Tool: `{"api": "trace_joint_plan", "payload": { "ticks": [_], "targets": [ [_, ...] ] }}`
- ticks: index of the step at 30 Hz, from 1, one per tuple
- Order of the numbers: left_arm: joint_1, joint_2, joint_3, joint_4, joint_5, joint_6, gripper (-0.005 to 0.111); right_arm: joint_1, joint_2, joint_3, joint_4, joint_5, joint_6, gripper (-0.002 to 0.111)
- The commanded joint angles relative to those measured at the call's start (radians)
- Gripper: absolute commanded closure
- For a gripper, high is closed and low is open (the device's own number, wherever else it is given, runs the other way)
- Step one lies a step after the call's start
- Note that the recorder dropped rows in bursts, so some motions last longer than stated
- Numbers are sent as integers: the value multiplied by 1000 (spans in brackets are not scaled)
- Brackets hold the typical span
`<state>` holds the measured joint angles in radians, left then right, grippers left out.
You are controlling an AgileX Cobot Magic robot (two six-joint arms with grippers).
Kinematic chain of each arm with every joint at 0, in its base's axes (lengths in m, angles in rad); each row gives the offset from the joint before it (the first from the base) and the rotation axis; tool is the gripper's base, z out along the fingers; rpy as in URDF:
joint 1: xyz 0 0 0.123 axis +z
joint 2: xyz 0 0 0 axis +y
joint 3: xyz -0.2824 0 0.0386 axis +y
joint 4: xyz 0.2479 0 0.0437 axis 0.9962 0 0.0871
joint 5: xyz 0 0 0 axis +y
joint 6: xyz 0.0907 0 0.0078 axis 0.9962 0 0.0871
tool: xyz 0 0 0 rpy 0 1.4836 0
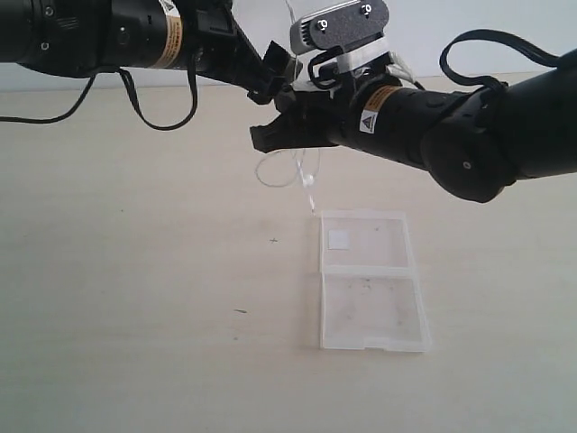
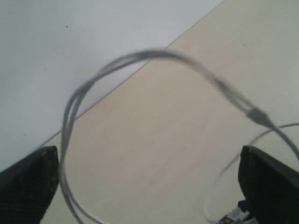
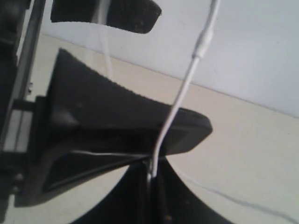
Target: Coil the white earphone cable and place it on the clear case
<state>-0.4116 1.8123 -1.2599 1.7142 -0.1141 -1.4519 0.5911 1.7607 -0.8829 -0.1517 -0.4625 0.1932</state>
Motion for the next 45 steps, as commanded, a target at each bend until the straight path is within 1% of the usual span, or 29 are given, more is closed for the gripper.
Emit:
{"api": "trace_joint_plan", "payload": {
  "ticks": [1,13,23,25,29,31,38,42,45],
  "targets": [
    [-6,8,13,30,-14,9,1,2,-40,-11,-5,-99,0,108],
    [-6,-37,13,30,-15,12,1,-1,-36,-11,8,6,-35,108],
    [-6,-51,14,30,-16,12,2,-1,-36,-11,8,35,-42,108],
    [-6,-51,14,30,-19,12,2,-1,-36,-11,29,50,-67,108],
    [-6,-63,14,30,-23,9,2,-1,-36,-11,182,69,-216,108],
    [-6,-72,14,30,-23,9,2,-1,-36,-11,207,76,-253,108],
    [-6,-75,14,30,-49,9,2,-47,-36,-11,230,89,-250,108],
    [-6,-75,14,30,-51,9,2,-47,-36,-11,230,89,-250,108],
    [-6,-78,14,30,-114,15,2,-49,-36,-11,230,68,-250,108]
  ]
}}
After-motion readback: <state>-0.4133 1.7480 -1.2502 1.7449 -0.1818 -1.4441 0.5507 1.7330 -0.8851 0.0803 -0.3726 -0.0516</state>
